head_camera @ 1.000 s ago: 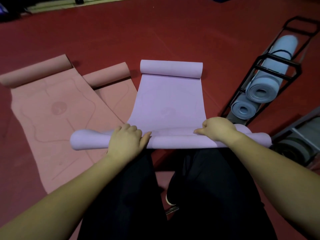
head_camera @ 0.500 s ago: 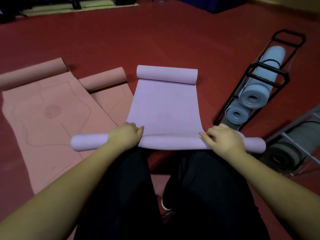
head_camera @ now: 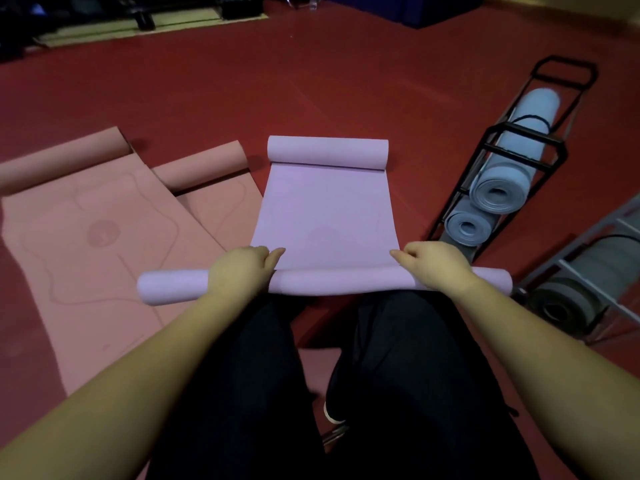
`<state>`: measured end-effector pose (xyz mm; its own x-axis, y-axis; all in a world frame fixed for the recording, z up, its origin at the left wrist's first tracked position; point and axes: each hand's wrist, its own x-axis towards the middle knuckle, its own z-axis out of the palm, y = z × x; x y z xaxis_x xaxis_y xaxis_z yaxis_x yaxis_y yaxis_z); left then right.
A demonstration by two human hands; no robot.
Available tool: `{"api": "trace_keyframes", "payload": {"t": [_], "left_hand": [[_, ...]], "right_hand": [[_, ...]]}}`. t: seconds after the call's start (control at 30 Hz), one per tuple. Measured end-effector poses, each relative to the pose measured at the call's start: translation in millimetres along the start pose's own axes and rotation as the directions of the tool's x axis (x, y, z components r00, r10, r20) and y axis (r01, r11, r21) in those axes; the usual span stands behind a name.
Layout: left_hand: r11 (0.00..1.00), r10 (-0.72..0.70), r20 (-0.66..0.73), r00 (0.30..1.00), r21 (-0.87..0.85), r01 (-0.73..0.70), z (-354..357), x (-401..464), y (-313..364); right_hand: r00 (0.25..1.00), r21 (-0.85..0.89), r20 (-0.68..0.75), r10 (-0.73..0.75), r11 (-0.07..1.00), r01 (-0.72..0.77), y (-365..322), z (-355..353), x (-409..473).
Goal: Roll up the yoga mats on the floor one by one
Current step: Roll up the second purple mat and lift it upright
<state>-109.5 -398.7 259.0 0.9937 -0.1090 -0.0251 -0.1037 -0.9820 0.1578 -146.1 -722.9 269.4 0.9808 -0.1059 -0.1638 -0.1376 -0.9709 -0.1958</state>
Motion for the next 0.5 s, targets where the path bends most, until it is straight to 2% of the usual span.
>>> {"api": "trace_keyframes", "payload": {"t": [0.17,0.3,0.4,0.5], "left_hand": [[0.996,0.087,-0.089,0.992,-0.025,-0.089,19.3,-12.0,-12.5],[0.975,0.162,-0.003,0.987,0.156,-0.160,19.1,-11.4,-15.9],[0.989,0.113,0.070,0.991,0.091,-0.120,10.0,0.8,-7.8],[1.000,0.026,0.150,0.988,0.002,-0.026,3.8,13.9,-5.6]], "right_hand": [[0.948,0.049,0.317,0.025,0.998,-0.043,-1.7,-12.2,21.8],[0.897,-0.016,0.442,0.030,1.000,-0.026,-9.6,-22.2,30.0],[0.922,-0.039,0.387,0.028,0.999,-0.014,-12.7,-20.7,34.9],[0.990,-0.063,0.142,-0.009,0.998,0.019,-10.9,-11.5,26.6]]}}
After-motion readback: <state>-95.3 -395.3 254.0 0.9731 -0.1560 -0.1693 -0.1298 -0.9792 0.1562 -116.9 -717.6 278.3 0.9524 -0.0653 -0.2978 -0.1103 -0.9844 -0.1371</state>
